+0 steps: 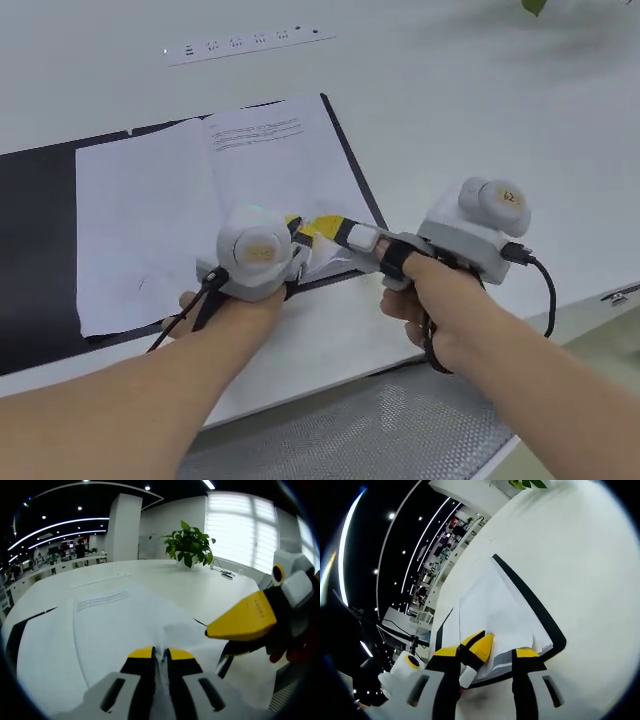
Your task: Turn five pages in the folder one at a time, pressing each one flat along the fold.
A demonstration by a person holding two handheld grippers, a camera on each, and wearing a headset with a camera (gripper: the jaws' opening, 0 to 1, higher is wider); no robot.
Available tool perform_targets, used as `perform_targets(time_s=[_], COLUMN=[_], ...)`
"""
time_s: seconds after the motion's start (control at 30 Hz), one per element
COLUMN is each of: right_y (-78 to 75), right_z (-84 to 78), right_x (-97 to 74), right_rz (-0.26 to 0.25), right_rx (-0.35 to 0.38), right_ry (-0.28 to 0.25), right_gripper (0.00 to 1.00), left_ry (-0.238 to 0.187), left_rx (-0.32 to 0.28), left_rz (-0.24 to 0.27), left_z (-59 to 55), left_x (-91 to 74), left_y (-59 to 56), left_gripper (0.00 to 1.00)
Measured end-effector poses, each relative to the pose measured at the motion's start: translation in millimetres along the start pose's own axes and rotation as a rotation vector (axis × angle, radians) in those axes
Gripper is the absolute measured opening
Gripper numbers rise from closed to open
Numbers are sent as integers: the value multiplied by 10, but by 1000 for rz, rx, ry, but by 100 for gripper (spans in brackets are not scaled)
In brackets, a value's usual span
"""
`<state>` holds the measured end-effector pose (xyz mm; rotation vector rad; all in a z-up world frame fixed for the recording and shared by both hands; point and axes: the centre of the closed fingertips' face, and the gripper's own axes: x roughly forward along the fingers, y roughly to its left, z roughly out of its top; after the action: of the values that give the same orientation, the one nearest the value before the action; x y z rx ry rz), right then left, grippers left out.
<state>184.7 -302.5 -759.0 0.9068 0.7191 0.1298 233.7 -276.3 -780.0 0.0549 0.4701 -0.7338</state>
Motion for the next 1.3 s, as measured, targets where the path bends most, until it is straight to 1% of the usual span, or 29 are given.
perform_targets(time_s=[0.1, 0.13, 0.23, 0.3, 0.33, 0.4, 0.53, 0.63, 0.7, 0.77, 0.8, 0.83, 0.9, 0.97, 1.0, 1.07, 1.1, 1.13, 1.17, 1.2, 1.23, 1.27, 1.3], right_y=[-88, -116, -176, -188, -208, -195, -190, -174, -159, -163, -167, -167, -156, -134, -118, -75, -46, 0, 28, 86, 126, 159, 210], right_z=[21, 24, 27, 22, 21, 6, 4, 31, 42, 42, 46, 47, 45, 49, 52, 63, 70, 76, 83, 95, 98, 102, 112], right_x=[34, 40, 40, 41, 41, 48, 44, 28, 21, 16, 4, -5, -40, -69, -85, -121, -131, -150, -164, -185, -201, -215, -223], right_rz=[-38, -50, -76, -79, -91, -84, -88, -77, -70, -75, -77, -75, -73, -67, -63, -57, -47, -37, -32, -19, -14, -10, 0], right_rx=[6, 11, 12, 18, 16, 29, 36, 71, 86, 81, 80, 83, 84, 85, 85, 78, 82, 79, 73, 66, 60, 53, 38], right_ry=[-16, -20, -29, -35, -41, -42, -57, -78, -89, -93, -98, -101, -107, -112, -115, -124, -130, -135, -139, -147, -152, -156, -162], right_gripper=[24, 19, 9, 4, 2, 0, 0, 0, 0, 0, 0, 0, 0, 0, 0, 0, 0, 0, 0, 0, 0, 0, 0], left_ry=[1, 2, 6, 7, 8, 11, 17, 20, 21, 22, 23, 27, 36, 48, 48, 26, 9, -16, -22, -36, -41, -57, -65], left_rx=[2, 1, 5, 7, 9, 11, 14, 5, -7, -29, -46, -82, -104, -99, -101, -92, -101, -110, -104, -102, -101, -98, -94], left_rz=[-2, -2, -4, -5, -6, -7, -9, -9, -8, -9, -12, -16, -34, -49, -51, -47, -46, -51, -50, -50, -49, -47, -45], left_z=[-1, -2, -2, -4, -3, -4, -2, -2, -3, 3, 7, 12, 20, 25, 37, 107, 156, 230, 265, 325, 344, 395, 430], left_x=[-1, -1, -1, -2, -3, -2, -5, -3, 1, -1, -3, -13, -40, -83, -112, -190, -220, -269, -305, -365, -381, -430, -484], left_y=[-5, -2, -12, -13, -14, -15, -19, -21, -20, -22, -27, -32, -39, -58, -55, -37, -29, -25, -16, 2, 7, 39, 69], left_gripper=[8, 8, 8, 8, 8, 8, 8, 8, 8, 9, 10, 10, 13, 16, 16, 18, 20, 21, 21, 22, 23, 24, 23])
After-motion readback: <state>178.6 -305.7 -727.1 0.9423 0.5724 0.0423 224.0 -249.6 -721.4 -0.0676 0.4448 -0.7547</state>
